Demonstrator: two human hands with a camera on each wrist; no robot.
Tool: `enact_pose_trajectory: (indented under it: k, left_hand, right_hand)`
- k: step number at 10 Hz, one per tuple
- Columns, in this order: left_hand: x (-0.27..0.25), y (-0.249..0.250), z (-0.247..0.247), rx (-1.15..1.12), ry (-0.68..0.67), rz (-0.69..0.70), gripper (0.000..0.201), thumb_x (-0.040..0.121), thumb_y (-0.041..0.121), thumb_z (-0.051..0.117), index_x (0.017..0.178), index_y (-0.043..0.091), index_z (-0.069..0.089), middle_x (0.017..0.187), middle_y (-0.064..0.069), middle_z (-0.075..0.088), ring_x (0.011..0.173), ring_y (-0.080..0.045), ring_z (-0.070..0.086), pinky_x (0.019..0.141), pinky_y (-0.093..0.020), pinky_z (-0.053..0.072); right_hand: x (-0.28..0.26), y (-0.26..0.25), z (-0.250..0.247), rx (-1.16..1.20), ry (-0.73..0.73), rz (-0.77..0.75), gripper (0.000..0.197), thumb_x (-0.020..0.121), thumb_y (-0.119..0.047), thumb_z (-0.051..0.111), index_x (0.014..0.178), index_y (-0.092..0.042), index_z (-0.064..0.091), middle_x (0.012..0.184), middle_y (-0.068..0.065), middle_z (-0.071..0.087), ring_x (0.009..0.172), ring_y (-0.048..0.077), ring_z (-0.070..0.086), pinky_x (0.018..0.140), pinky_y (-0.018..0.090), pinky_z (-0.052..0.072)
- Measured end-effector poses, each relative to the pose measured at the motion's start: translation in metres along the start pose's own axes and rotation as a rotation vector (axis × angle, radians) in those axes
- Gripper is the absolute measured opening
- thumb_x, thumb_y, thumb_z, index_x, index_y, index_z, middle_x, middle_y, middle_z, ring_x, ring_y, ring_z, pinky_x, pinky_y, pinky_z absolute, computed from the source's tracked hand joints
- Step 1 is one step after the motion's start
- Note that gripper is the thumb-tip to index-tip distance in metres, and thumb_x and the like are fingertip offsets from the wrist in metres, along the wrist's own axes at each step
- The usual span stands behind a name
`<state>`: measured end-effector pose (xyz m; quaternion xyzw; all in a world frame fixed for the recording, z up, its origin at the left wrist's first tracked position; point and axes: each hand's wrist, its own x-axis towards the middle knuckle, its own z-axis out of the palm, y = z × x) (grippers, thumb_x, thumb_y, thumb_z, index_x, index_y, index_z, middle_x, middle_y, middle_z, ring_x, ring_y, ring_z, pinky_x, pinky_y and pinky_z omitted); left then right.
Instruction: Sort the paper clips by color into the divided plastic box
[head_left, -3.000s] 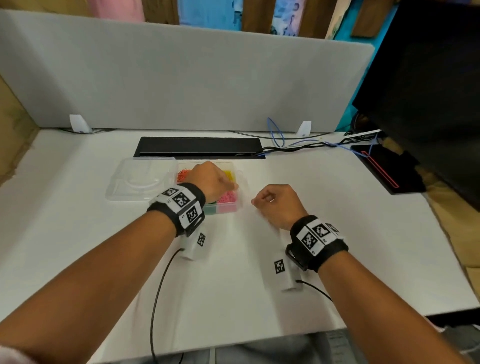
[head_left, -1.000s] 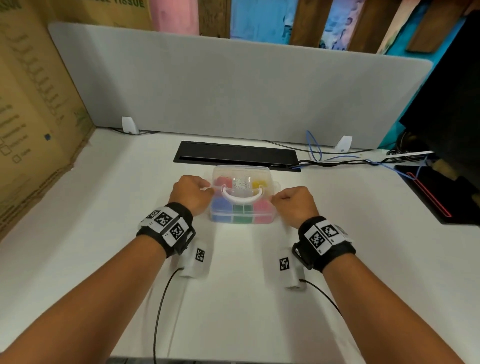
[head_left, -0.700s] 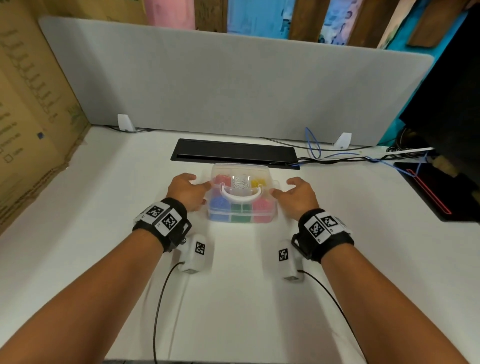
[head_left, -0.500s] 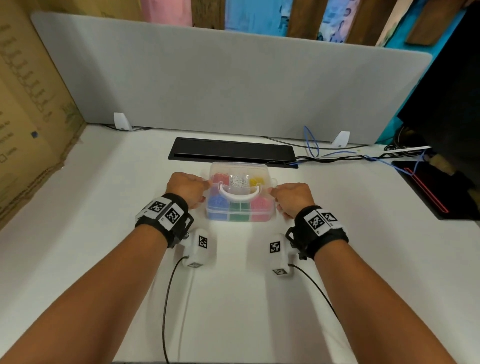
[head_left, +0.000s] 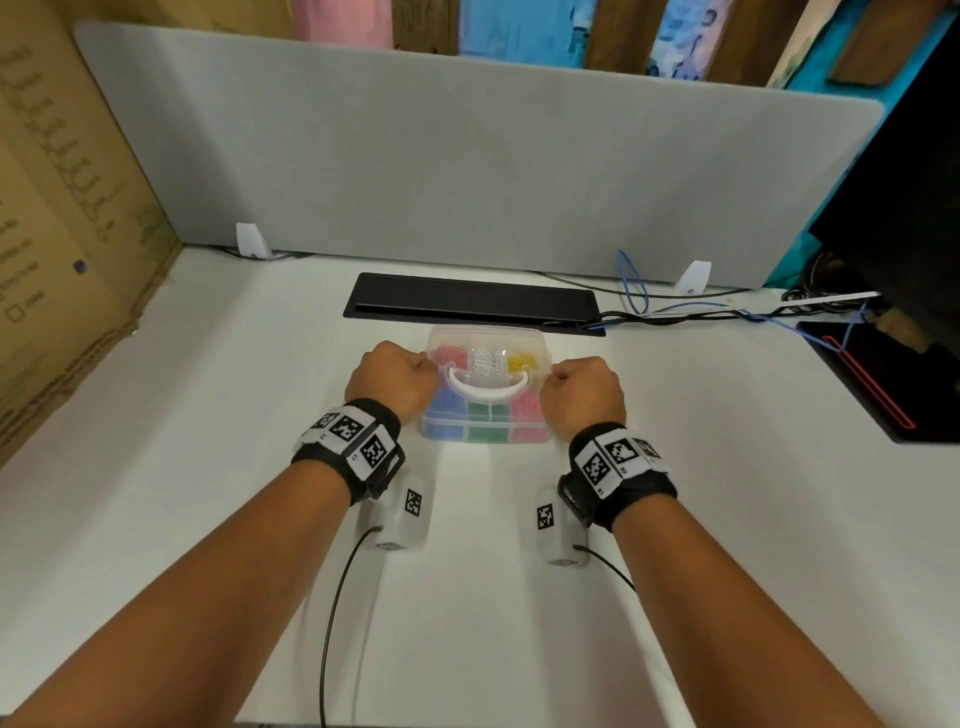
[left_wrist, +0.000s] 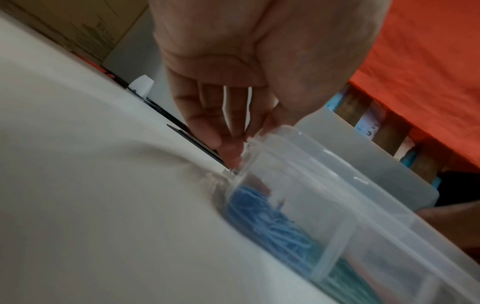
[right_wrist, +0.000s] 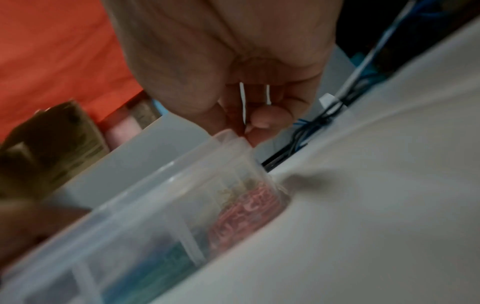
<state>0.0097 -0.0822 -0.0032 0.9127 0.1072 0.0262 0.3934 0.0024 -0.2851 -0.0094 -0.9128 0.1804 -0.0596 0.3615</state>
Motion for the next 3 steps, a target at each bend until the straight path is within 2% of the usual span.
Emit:
enact_pose_trajectory:
  k: [1,2,3]
  left_hand:
    - [-0.001,0.001,-0.001,0.104,-0.072,0.029,0.033,0.099,0.033,0.047,0.113,0.014,0.07,0.111,-0.011,0.07,0.1,-0.032,0.064,0.091,-0.038,0.051]
    - [0.004,0.002,0.001,0.117,-0.262,0.007,0.051,0.101,0.032,0.046,0.149,0.02,0.037,0.141,-0.01,0.052,0.123,-0.032,0.054,0.103,-0.039,0.044]
    - [0.007,0.002,-0.003,-0.201,-0.393,-0.032,0.058,0.098,0.016,0.057,0.148,0.026,0.029,0.154,-0.014,0.032,0.131,-0.034,0.048,0.108,-0.042,0.043]
  right_hand:
    - [0.001,0.001,0.001,-0.104,-0.009,-0.065,0.022,0.091,-0.014,0.052,0.079,-0.016,0.071,0.084,0.007,0.068,0.076,0.03,0.06,0.068,0.029,0.048]
    - [0.002,0.002,-0.005,-0.106,-0.106,-0.055,0.032,0.093,-0.024,0.048,0.115,-0.018,0.07,0.111,0.009,0.07,0.098,0.032,0.064,0.085,0.036,0.054]
    - [0.005,0.01,-0.013,0.027,-0.181,0.031,0.049,0.095,-0.03,0.052,0.139,-0.009,0.049,0.131,0.012,0.06,0.115,0.033,0.06,0.099,0.041,0.05]
